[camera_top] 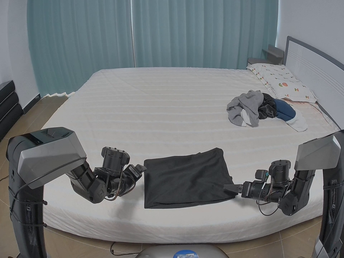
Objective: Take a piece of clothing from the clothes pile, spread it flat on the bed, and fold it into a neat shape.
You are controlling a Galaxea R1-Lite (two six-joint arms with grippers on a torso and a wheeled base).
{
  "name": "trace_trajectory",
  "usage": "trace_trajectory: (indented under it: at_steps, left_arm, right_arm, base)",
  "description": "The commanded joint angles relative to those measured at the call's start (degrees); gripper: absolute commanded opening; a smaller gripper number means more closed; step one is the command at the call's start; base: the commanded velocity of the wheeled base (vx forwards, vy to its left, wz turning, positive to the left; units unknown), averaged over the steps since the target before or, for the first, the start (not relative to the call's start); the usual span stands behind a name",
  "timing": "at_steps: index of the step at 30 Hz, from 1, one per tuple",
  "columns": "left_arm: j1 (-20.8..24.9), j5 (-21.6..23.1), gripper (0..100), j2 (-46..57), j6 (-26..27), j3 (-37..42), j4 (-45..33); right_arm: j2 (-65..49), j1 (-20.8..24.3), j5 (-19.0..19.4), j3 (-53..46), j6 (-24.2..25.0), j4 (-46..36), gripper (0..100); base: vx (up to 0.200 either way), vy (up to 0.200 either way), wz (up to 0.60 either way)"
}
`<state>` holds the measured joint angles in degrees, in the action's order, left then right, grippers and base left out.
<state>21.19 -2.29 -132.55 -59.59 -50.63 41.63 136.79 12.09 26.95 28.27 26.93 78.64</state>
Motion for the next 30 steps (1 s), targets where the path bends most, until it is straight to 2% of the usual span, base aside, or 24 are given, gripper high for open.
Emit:
trace_trajectory:
  at_steps: [1,16,30]
  left_arm:
    - [-0.01,0.01,100,-0.08,0.0,0.0,0.03]
    - [-0.01,0.01,100,-0.08,0.0,0.0,0.03]
    - [-0.01,0.01,100,0.01,0.0,0.0,0.03]
  right_arm:
    - [-0.03,-0.4,0.03,-1.11,-0.21,0.02,0]
    - [-2.05,-3.13,0.56,-5.07,-2.32,0.64,0]
    - [-1.53,-3.66,0.73,-6.12,-4.78,0.64,0]
  base:
    - [0.0,0.0,0.0]
    - [0.0,0.0,0.0]
    - [0.0,0.0,0.0]
